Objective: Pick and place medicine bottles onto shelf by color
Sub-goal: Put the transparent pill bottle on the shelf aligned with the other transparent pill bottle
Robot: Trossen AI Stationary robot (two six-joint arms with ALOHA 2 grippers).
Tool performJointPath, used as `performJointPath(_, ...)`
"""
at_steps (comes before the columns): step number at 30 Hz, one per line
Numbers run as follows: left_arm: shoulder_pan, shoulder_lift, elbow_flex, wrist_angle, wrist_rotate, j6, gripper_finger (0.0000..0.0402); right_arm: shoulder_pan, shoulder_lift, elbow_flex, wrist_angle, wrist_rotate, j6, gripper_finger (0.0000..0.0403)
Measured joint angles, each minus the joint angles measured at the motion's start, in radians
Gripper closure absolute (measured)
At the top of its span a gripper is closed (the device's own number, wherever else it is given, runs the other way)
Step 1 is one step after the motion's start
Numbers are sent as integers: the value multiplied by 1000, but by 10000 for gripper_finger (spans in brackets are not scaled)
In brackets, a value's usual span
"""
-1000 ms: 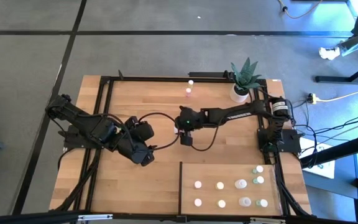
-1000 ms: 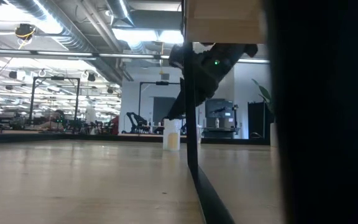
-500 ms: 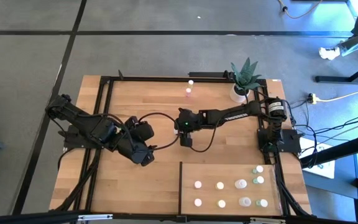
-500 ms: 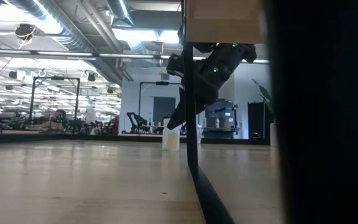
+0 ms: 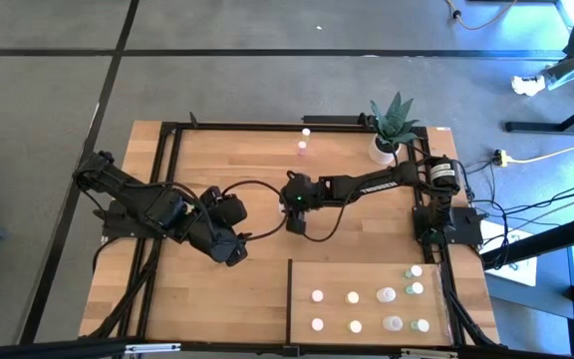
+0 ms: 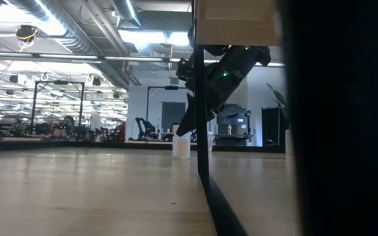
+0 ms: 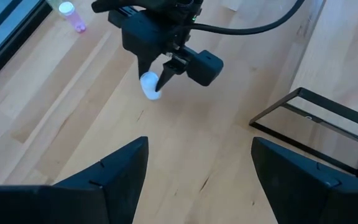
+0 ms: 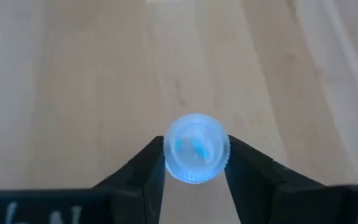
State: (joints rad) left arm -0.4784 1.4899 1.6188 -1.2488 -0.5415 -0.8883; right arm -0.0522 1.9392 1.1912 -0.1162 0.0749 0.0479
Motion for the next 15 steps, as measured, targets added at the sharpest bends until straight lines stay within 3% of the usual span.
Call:
performJointPath(7,0,0,0,0,0,0,123,0,-6,2,-8,17,30,244)
performJointPath(15,0,0,0,0,8,0,123,17,-100,72,-212,-23,59,262)
